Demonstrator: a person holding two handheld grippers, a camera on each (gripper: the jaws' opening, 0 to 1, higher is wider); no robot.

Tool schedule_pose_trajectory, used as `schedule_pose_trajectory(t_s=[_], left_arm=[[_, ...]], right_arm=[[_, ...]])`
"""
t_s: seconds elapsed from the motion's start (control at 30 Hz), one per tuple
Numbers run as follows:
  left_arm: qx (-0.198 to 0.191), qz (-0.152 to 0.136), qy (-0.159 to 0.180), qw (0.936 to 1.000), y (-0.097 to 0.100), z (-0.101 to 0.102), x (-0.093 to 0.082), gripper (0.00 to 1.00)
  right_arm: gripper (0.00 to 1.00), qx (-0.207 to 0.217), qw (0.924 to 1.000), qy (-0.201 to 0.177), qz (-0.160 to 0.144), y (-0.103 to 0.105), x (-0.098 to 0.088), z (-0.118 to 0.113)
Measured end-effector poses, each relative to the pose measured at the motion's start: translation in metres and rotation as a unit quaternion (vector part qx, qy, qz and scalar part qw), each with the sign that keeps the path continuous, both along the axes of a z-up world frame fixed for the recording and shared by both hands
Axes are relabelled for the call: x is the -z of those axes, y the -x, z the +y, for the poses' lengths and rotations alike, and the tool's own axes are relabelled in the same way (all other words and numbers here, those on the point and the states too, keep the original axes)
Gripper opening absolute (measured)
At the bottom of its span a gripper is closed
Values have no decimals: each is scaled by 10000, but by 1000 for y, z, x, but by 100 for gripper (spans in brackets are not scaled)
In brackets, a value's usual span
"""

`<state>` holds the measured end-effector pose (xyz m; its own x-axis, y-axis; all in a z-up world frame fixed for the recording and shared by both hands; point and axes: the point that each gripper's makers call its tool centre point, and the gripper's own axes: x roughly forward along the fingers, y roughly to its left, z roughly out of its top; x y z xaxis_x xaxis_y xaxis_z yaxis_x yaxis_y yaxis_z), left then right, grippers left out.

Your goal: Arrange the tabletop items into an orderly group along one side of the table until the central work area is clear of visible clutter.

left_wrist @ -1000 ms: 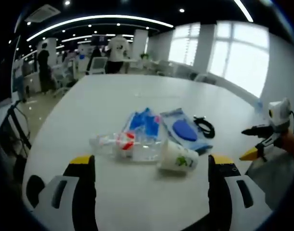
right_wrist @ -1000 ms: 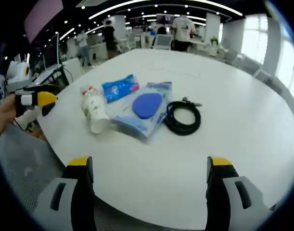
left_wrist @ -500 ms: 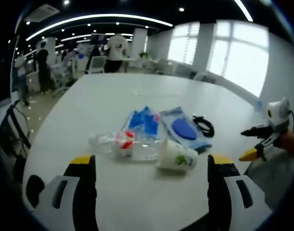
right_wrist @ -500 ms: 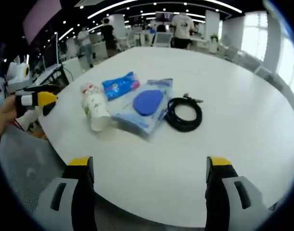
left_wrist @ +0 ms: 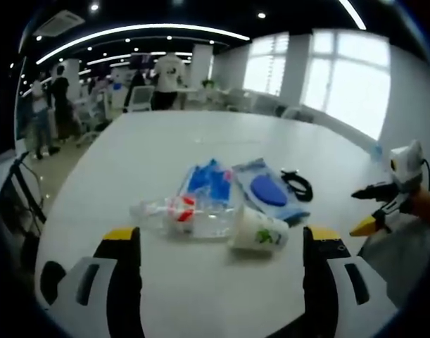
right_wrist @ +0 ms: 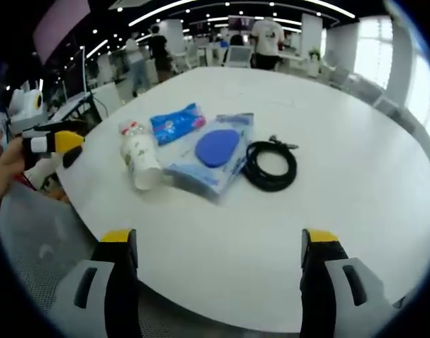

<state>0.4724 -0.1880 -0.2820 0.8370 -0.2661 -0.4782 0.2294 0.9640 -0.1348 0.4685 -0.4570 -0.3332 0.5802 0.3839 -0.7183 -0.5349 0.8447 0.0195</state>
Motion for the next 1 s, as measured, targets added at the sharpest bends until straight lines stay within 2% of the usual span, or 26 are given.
schedule_pose_trajectory(t_s=[0.23,0.43,1.0], left_arm=[[65,5,-113,9999,0,-2,0,95],[-37,-13,-186,9998,-1,2,0,99],[-28,3,-180,9998,0,2,0,99]], right_arm=[[96,25,10000,29,9,0,0,-2],[95,49,10000,41,3,0,0,-3],[95,17,10000,38,14,0,1,-2]])
